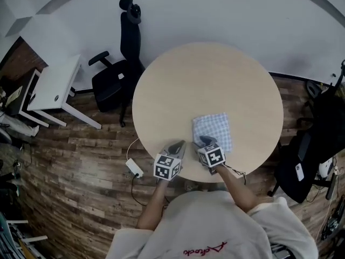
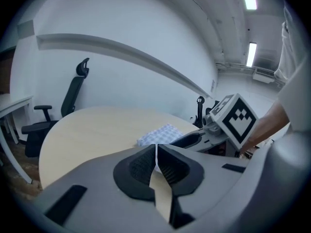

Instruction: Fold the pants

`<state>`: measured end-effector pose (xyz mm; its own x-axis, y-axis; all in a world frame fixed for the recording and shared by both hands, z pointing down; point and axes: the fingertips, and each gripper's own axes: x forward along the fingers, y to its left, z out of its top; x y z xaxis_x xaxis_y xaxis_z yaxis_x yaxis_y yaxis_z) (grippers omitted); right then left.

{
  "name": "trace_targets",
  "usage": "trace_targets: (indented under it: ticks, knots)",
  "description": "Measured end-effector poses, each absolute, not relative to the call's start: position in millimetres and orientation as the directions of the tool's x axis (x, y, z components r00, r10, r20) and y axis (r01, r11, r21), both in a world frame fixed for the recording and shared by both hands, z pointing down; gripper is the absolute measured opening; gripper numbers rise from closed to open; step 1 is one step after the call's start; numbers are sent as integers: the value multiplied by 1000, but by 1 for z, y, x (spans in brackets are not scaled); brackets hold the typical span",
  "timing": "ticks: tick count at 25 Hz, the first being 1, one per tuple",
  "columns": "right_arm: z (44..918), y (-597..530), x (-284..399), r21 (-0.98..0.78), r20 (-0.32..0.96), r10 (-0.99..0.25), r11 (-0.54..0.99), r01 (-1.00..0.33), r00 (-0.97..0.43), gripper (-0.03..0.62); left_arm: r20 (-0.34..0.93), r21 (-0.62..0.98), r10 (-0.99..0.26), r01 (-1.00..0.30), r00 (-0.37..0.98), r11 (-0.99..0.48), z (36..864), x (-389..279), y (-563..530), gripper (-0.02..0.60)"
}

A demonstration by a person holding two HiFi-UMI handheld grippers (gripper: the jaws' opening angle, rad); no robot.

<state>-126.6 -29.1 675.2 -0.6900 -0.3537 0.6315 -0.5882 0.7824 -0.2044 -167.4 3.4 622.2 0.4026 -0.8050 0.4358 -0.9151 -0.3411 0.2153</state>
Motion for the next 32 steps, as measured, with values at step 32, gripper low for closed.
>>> trace_targets:
  ticks: [32]
  knots:
    - [577, 45, 86, -226, 367, -530, 746, -627, -764, 29, 373, 211, -765, -851, 526, -481, 590, 66, 80, 38]
